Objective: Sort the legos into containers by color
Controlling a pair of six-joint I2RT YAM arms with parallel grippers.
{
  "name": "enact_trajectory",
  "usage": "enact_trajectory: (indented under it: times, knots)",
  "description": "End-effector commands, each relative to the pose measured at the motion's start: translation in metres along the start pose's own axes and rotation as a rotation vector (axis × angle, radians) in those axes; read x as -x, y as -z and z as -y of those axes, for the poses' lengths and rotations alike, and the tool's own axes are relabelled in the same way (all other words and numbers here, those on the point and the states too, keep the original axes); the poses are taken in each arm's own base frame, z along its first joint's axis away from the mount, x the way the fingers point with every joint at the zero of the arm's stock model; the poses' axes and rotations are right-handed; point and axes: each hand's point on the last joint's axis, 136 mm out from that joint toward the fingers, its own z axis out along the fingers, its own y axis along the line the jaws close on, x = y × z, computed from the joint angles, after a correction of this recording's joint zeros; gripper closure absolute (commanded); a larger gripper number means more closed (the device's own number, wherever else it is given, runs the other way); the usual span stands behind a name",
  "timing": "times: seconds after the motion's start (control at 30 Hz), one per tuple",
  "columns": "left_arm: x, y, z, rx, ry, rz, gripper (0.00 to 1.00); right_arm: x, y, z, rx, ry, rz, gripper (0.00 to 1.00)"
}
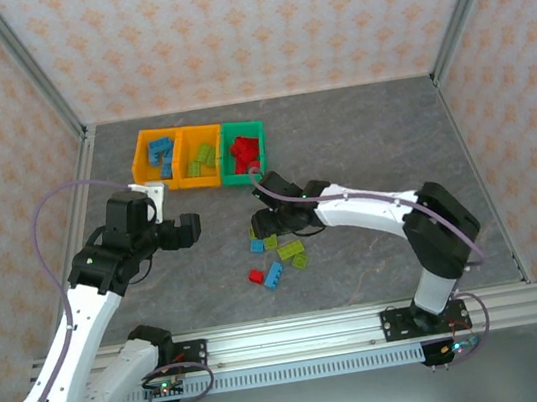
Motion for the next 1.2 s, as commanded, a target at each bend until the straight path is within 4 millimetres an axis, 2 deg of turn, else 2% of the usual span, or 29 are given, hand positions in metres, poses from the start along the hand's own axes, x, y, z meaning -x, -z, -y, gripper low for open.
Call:
enact_trajectory:
  times: [0.0, 0.13, 0.33, 0.43, 0.5, 0.6, 0.77, 0.93, 1.0, 1.07, 1.17]
  knots:
    - [-0.005, 0.002, -0.007, 0.027, -0.006, -0.016, 0.00, 0.002, -0.017, 0.001, -0.016, 0.021, -0.017, 0.39]
    - [-0.005, 0.003, -0.008, 0.035, -0.007, -0.016, 0.00, -0.006, -0.039, 0.009, -0.047, 0.006, -0.040, 0.43]
    - [-0.006, 0.002, -0.008, 0.036, -0.009, -0.025, 0.00, -0.015, -0.052, 0.018, -0.077, -0.024, -0.062, 0.47]
    - [-0.006, 0.001, -0.008, 0.037, -0.008, -0.025, 0.00, -0.017, -0.051, 0.030, -0.133, -0.039, -0.049, 0.54]
    - [-0.006, 0.002, -0.008, 0.036, -0.010, -0.023, 0.00, -0.015, -0.047, 0.035, -0.163, -0.048, -0.033, 0.62]
    - [-0.006, 0.002, -0.008, 0.037, -0.008, -0.023, 0.00, -0.002, -0.031, 0.030, -0.143, -0.054, 0.021, 0.71]
    - [-0.005, 0.003, -0.009, 0.040, -0.010, -0.019, 0.00, 0.042, 0.021, 0.002, -0.021, -0.051, 0.219, 0.79]
    - [-0.004, 0.003, -0.010, 0.046, -0.010, -0.011, 0.00, 0.111, 0.074, -0.045, 0.139, 0.031, 0.502, 0.80]
    - [-0.004, 0.003, -0.011, 0.045, -0.010, -0.013, 0.00, 0.142, 0.081, -0.060, 0.143, 0.072, 0.599, 0.80]
    - [-0.004, 0.003, -0.011, 0.049, -0.010, -0.013, 0.00, 0.174, 0.079, -0.067, 0.116, 0.074, 0.667, 0.81]
    - [-0.004, 0.004, -0.013, 0.057, -0.012, -0.009, 0.00, 0.218, 0.052, -0.075, 0.145, 0.042, 0.666, 0.82]
